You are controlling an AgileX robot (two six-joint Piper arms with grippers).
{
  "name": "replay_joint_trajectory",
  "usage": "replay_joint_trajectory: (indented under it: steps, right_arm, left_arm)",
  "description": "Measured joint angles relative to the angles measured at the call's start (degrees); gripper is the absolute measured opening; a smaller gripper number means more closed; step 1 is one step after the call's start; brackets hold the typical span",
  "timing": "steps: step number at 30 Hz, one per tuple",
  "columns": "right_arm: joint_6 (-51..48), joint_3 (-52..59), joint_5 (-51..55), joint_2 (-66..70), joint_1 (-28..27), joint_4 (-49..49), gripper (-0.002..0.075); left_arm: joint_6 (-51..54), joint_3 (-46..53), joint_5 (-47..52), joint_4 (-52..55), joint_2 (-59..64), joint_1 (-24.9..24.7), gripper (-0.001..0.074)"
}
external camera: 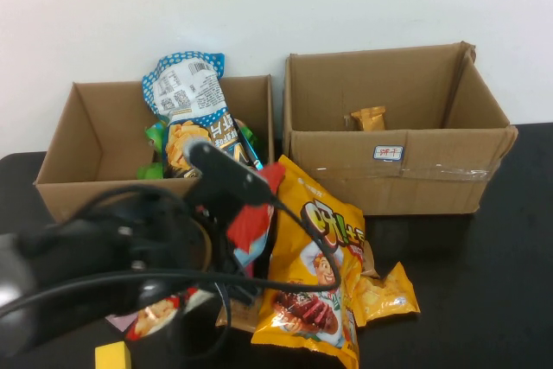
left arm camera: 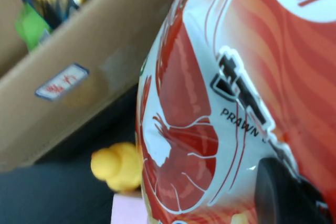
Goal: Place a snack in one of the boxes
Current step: Place the potato chip in the potato chip box
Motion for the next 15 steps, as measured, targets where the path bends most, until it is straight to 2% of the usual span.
replay_joint_trajectory:
  steps: [4,9,13,15]
  right_arm:
    - [0.00,0.00,-0.17,0.00,0.00,0.12,-0.0001]
    - [0.00,0.00,-0.27,0.00,0.00,0.21,-0.0001]
    - [0.10,0.00,-0.27,0.00,0.00,0.81,-0.0001]
    - [0.10,0.00,-0.64,0.00,0.00,1.31,-0.0001]
  left_arm:
    - [0.74,-0.11,-2.15,1.32,-5.73,0.00,0.0036]
    - [-1.98,-4.20,-2.92,9.04,-8.93,0.85,0.0034]
    - [-5.37,-8.67,-3.71,14.53,-9.07,4.50,0.0034]
    - [-8.23,-10.51,-5.76,18.06,-8.44,9.20,0.0033]
